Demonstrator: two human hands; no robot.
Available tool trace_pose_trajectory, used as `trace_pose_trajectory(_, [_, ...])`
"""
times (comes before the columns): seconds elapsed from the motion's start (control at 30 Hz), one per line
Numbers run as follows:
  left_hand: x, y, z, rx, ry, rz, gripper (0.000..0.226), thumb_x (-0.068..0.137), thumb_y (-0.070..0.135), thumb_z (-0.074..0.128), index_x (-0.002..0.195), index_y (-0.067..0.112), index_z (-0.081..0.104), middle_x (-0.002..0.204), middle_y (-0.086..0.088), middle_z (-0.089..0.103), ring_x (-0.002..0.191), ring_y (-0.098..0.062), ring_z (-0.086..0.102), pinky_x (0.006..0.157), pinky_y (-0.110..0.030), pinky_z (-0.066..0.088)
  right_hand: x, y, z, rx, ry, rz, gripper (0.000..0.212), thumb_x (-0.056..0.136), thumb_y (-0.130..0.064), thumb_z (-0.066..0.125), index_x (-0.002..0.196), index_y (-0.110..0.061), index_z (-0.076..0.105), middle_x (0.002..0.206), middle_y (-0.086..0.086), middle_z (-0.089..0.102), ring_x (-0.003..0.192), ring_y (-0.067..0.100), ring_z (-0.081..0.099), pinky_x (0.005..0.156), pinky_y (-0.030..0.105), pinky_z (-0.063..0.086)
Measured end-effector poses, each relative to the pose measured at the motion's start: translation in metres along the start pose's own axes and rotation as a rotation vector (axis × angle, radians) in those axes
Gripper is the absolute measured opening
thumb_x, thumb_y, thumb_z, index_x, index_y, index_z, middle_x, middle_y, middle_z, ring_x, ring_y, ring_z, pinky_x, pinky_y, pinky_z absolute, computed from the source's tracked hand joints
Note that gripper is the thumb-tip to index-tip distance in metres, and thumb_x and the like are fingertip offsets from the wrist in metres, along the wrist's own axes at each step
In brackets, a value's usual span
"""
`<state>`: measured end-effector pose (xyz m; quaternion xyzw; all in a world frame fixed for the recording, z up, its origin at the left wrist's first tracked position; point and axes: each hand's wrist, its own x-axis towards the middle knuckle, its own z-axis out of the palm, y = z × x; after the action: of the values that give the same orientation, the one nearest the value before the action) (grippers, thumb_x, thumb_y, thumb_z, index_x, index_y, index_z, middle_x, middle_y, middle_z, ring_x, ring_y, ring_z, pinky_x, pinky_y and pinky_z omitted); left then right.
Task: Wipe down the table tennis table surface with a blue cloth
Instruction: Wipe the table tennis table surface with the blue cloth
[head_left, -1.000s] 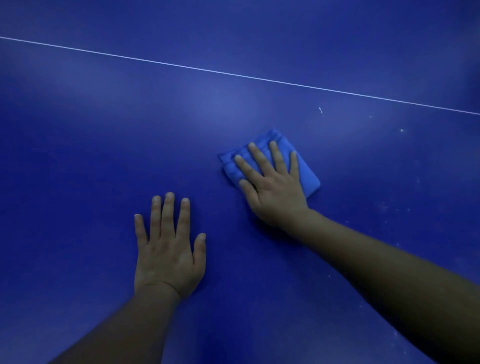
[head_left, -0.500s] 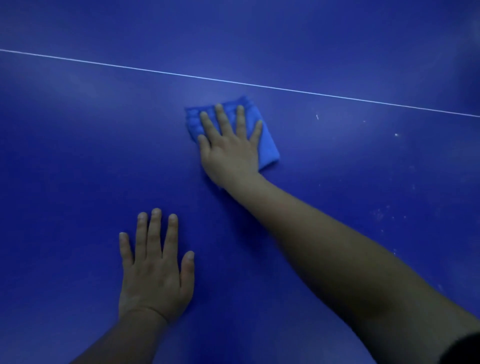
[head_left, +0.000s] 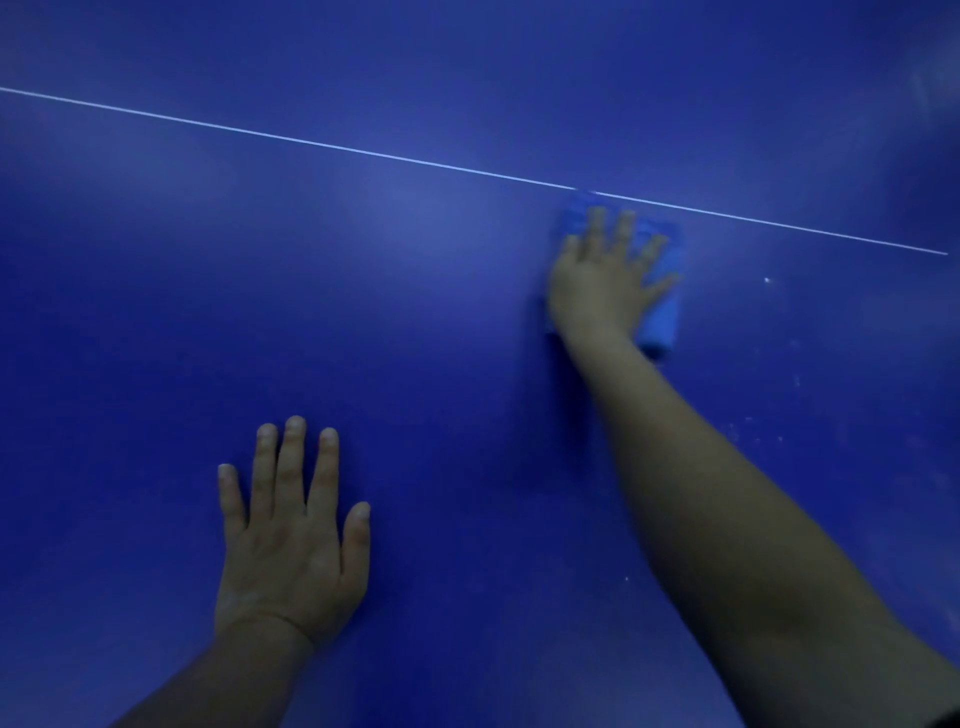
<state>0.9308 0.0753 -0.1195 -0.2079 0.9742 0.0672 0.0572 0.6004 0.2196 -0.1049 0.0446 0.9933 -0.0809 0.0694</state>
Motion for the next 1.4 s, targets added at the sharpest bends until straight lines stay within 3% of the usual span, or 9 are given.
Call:
trace_pose_trajectory(0.17, [0.001,0.0,0.0,0.006,0.014,-0.006,0.072,0.097,0.047,0.027,0.155,0.005,0.029,0.163,-0.018,0.02,0.154,-0.035,0.01,0.121,-0.056,-0.002,-0.016,-0.058,0.01,-0.147,-0.136,-0.67,0.053,0.105,-0.051,0.022,0.157,-0.043,0.017,0.168,-0.012,0.008,0.155,0.027,-0.002,0.118,0.063,-0.006])
trace_pose_trajectory(0.37, [0.001,0.001,-0.001,-0.016,0.016,-0.003,0.072,0.096,0.047,0.028,0.154,0.005,0.029,0.163,-0.018,0.02,0.153,-0.036,0.011,0.121,-0.053,-0.005,0.079,0.091,-0.035,0.021,0.008,0.252,0.057,0.103,-0.052,0.015,0.159,-0.04,0.011,0.168,-0.009,0.003,0.154,0.033,-0.004,0.116,0.068,-0.004])
trace_pose_trajectory(0.47, [0.001,0.001,-0.001,-0.01,0.007,-0.005,0.072,0.097,0.048,0.026,0.155,0.006,0.027,0.164,-0.017,0.018,0.154,-0.035,0.009,0.122,-0.054,-0.005,0.054,0.089,-0.032,0.063,0.017,0.319,0.057,0.104,-0.052,0.014,0.159,-0.039,0.009,0.168,-0.008,0.001,0.153,0.035,-0.006,0.116,0.068,-0.006])
trace_pose_trajectory(0.73, [0.001,0.002,0.001,-0.011,-0.006,-0.022,0.072,0.098,0.049,0.021,0.156,0.007,0.027,0.165,-0.016,0.016,0.155,-0.032,0.005,0.121,-0.056,-0.002,-0.058,0.012,0.009,-0.101,-0.108,-0.594,0.055,0.103,-0.053,0.026,0.157,-0.042,0.019,0.168,-0.009,0.009,0.154,0.029,-0.001,0.118,0.063,-0.006])
trace_pose_trajectory(0.93, [0.001,0.001,0.0,-0.036,0.001,-0.02,0.072,0.099,0.05,0.021,0.157,0.008,0.024,0.166,-0.015,0.014,0.155,-0.03,0.002,0.122,-0.049,-0.01,0.07,0.14,-0.038,0.009,-0.002,0.259,0.059,0.102,-0.056,0.016,0.159,-0.041,0.011,0.168,-0.009,0.002,0.154,0.035,-0.004,0.116,0.067,-0.003])
trace_pose_trajectory(1.03, [0.001,0.0,-0.001,-0.043,0.001,-0.022,0.072,0.098,0.049,0.022,0.157,0.008,0.024,0.165,-0.015,0.015,0.155,-0.031,0.002,0.122,-0.049,-0.01,0.042,0.161,-0.042,0.053,0.004,0.391,0.059,0.103,-0.056,0.016,0.159,-0.04,0.01,0.168,-0.007,0.001,0.154,0.035,-0.004,0.118,0.063,-0.001])
trace_pose_trajectory(1.2, [0.001,0.0,-0.002,-0.057,0.005,-0.027,0.072,0.098,0.05,0.022,0.158,0.009,0.023,0.166,-0.014,0.013,0.155,-0.029,0.0,0.122,-0.054,-0.006,-0.093,0.107,-0.005,-0.05,-0.083,-0.178,0.059,0.101,-0.057,0.021,0.158,-0.043,0.007,0.168,-0.01,-0.004,0.154,0.029,-0.007,0.118,0.06,-0.003])
trace_pose_trajectory(1.3, [0.002,0.001,-0.003,-0.055,0.007,-0.031,0.072,0.098,0.049,0.022,0.157,0.007,0.024,0.165,-0.016,0.015,0.155,-0.031,0.002,0.122,-0.057,-0.001,-0.13,0.115,-0.003,-0.142,-0.102,-0.616,0.062,0.095,-0.059,0.025,0.154,-0.042,0.031,0.165,-0.006,0.022,0.151,0.034,0.019,0.114,0.059,0.02])
trace_pose_trajectory(1.4, [0.001,0.002,-0.004,-0.038,0.001,-0.031,0.072,0.098,0.049,0.021,0.157,0.007,0.024,0.165,-0.017,0.016,0.154,-0.033,0.005,0.122,-0.06,0.002,-0.044,0.135,-0.017,-0.218,-0.022,-0.493,0.064,0.094,-0.059,0.025,0.155,-0.038,0.03,0.165,-0.003,0.025,0.15,0.036,0.021,0.114,0.064,0.02])
